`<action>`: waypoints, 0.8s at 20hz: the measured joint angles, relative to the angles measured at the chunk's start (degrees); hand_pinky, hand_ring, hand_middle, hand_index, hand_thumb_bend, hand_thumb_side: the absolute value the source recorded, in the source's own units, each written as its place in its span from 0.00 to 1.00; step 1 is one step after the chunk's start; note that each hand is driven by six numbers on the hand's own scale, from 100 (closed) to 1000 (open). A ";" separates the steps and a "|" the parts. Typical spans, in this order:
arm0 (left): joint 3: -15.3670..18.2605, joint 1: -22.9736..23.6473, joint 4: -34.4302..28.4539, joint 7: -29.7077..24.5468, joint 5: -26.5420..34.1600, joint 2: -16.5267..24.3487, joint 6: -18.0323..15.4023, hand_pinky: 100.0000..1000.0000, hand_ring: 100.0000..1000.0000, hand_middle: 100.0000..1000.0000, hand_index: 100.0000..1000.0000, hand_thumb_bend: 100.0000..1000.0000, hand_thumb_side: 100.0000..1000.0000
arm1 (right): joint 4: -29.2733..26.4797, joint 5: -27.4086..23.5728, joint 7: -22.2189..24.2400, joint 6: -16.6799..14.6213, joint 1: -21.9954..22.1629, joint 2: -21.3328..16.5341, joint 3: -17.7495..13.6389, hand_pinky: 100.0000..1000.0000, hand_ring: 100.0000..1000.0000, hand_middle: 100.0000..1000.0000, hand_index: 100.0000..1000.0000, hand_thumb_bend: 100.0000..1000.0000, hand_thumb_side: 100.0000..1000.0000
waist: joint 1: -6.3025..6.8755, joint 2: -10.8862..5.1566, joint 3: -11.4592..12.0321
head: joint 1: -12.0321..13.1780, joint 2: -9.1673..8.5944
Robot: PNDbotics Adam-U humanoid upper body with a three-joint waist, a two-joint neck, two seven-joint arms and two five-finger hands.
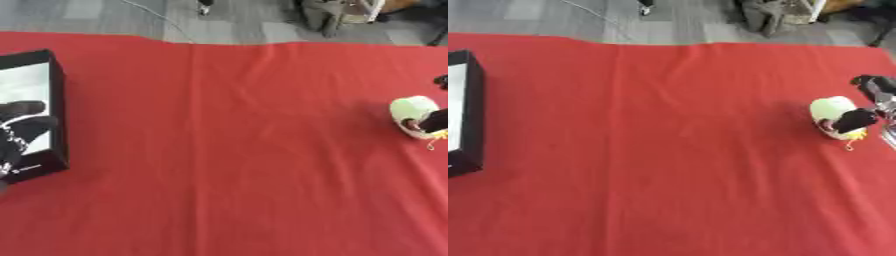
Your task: Pick up the objects with one hand, pass them to the other hand, and then place them into the box on the other side of the table.
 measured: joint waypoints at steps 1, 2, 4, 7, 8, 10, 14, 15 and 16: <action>0.01 -0.01 0.00 0.03 -0.06 0.01 -0.17 0.97 0.78 0.75 0.77 0.10 0.74 | 0.10 0.01 0.14 0.14 0.04 0.00 0.00 0.87 0.86 0.83 0.90 0.45 0.12 | 0.00 0.08 0.08 | -0.04 0.00; 0.03 -0.02 0.00 0.06 -0.13 0.01 -0.28 0.97 0.78 0.75 0.77 0.10 0.74 | 0.33 0.03 0.28 0.28 0.14 0.00 0.00 0.87 0.86 0.83 0.90 0.45 0.12 | 0.03 0.20 0.24 | -0.06 0.00; 0.14 -0.02 0.00 0.15 -0.17 0.02 -0.56 0.97 0.78 0.75 0.77 0.10 0.74 | 0.76 0.12 0.50 0.62 0.23 0.00 0.00 0.87 0.87 0.84 0.91 0.46 0.13 | 0.14 0.34 0.39 | -0.12 0.00; 0.34 -0.02 0.00 0.26 -0.20 0.03 -0.73 0.97 0.78 0.75 0.77 0.10 0.75 | 1.30 0.52 0.58 1.05 0.22 0.02 0.00 0.88 0.88 0.85 0.92 0.47 0.12 | 0.28 0.58 0.63 | -0.30 0.00; 0.34 -0.03 0.00 0.27 -0.21 0.03 -0.76 0.97 0.78 0.75 0.77 0.10 0.74 | 1.47 0.65 0.51 1.28 0.22 0.02 0.00 0.88 0.88 0.85 0.92 0.47 0.12 | 0.30 0.61 0.64 | -0.34 0.00; 0.34 -0.03 0.00 0.29 -0.23 0.03 -0.92 0.97 0.78 0.75 0.77 0.09 0.74 | 1.79 1.14 0.11 1.80 0.21 0.02 0.00 0.88 0.88 0.85 0.92 0.46 0.12 | 0.31 0.62 0.70 | -0.49 0.00; 0.36 -0.04 0.00 0.33 -0.27 0.03 -1.09 0.97 0.78 0.75 0.77 0.09 0.74 | 2.52 1.83 -1.34 3.19 0.18 0.03 -0.04 0.87 0.88 0.85 0.92 0.45 0.12 | 0.48 0.72 0.88 | -0.64 0.00; 0.36 -0.05 0.00 0.33 -0.29 0.03 -1.17 0.97 0.78 0.75 0.76 0.09 0.74 | 2.68 1.87 -1.82 3.58 0.17 0.03 -0.04 0.87 0.88 0.85 0.92 0.45 0.13 | 0.57 0.76 0.88 | -0.74 0.00; 0.36 -0.05 0.00 0.35 -0.33 0.03 -1.24 0.97 0.78 0.75 0.76 0.09 0.74 | 2.85 1.87 -2.34 3.96 0.15 0.04 -0.04 0.87 0.88 0.85 0.92 0.44 0.13 | 0.65 0.79 0.88 | -0.85 -0.01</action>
